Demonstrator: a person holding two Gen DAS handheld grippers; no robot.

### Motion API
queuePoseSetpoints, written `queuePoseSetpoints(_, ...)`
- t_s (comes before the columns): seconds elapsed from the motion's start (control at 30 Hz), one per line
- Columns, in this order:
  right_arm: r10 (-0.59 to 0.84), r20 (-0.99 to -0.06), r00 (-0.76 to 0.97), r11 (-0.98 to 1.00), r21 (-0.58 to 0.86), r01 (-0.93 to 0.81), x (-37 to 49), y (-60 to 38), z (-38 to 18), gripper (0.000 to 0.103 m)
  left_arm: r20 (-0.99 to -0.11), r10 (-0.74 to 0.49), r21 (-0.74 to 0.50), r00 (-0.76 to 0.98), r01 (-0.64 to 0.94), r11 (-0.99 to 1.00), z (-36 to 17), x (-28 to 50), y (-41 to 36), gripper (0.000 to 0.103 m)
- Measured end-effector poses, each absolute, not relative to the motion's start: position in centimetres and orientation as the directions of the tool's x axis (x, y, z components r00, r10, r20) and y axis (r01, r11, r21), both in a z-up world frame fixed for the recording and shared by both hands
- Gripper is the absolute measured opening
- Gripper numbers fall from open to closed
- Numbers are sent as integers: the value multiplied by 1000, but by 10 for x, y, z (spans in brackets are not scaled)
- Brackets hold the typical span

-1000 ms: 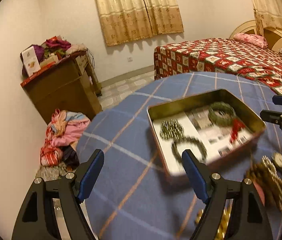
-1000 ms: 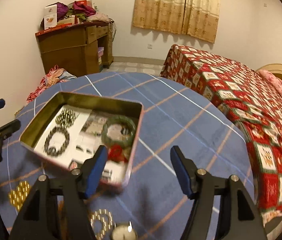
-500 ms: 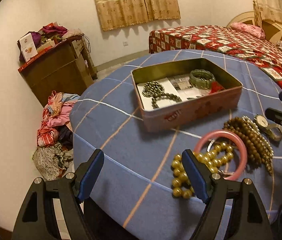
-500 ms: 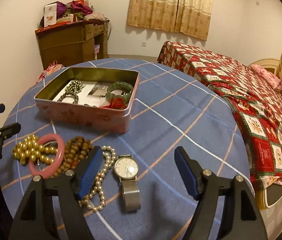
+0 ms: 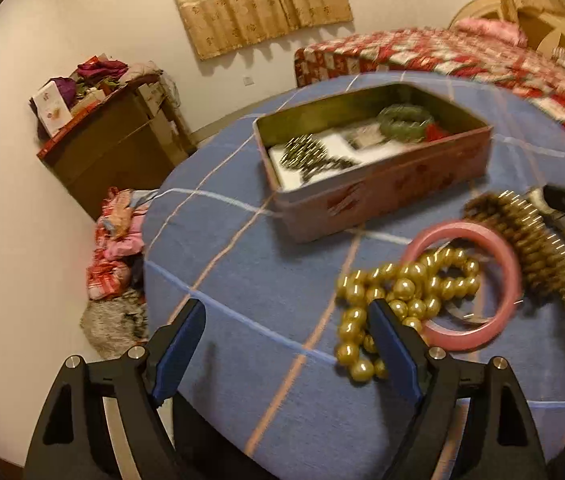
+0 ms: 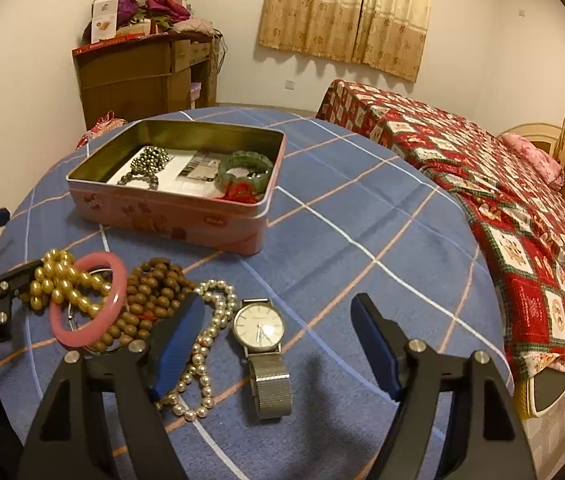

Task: Organize jewelry
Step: 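Move both open tools back over the remaining jewelry pile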

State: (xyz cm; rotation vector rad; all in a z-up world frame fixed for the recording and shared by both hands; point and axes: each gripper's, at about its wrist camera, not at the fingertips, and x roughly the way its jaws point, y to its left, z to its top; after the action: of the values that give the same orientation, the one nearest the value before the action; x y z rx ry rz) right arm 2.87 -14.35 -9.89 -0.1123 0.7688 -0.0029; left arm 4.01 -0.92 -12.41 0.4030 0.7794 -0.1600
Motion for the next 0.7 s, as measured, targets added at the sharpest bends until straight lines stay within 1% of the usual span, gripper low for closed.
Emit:
queuePoseSetpoints(0.1,-43,-699,714,994,-101,-39,28,-143,-101,78,-713,-4,259,701,269,928,-124,47,1,83)
queuePoseSetpoints(0.3,-52,-701,711,994,-103,-29,28,-146,-102,78,-669,43,300,742,216,929,-127,64,8,83)
queuePoseSetpoints(0.47,-79,-709,700,994,-106,5,25,-158,-104,78,-673,12,261,740,222,940,-128,70,15,83)
queuePoseSetpoints(0.5,-82,-708,702,995,-103,13,23,-162,-104,78,-672,3,254,740,226,940,-128,69,16,81)
queuePoseSetpoints(0.53,-83,-705,705,995,-95,22,21,-167,-103,78,-674,-8,243,739,233,942,-128,68,16,78)
queuePoseSetpoints(0.6,-78,-699,711,997,-74,36,17,-174,-102,78,-686,-62,200,725,269,942,-127,68,16,58)
queuePoseSetpoints(0.63,-71,-698,712,997,-62,38,16,-177,-101,78,-687,-71,195,723,278,941,-128,66,14,55)
queuePoseSetpoints(0.7,-62,-698,714,998,-48,40,12,-180,-100,78,-686,-101,191,720,312,931,-128,64,8,39)
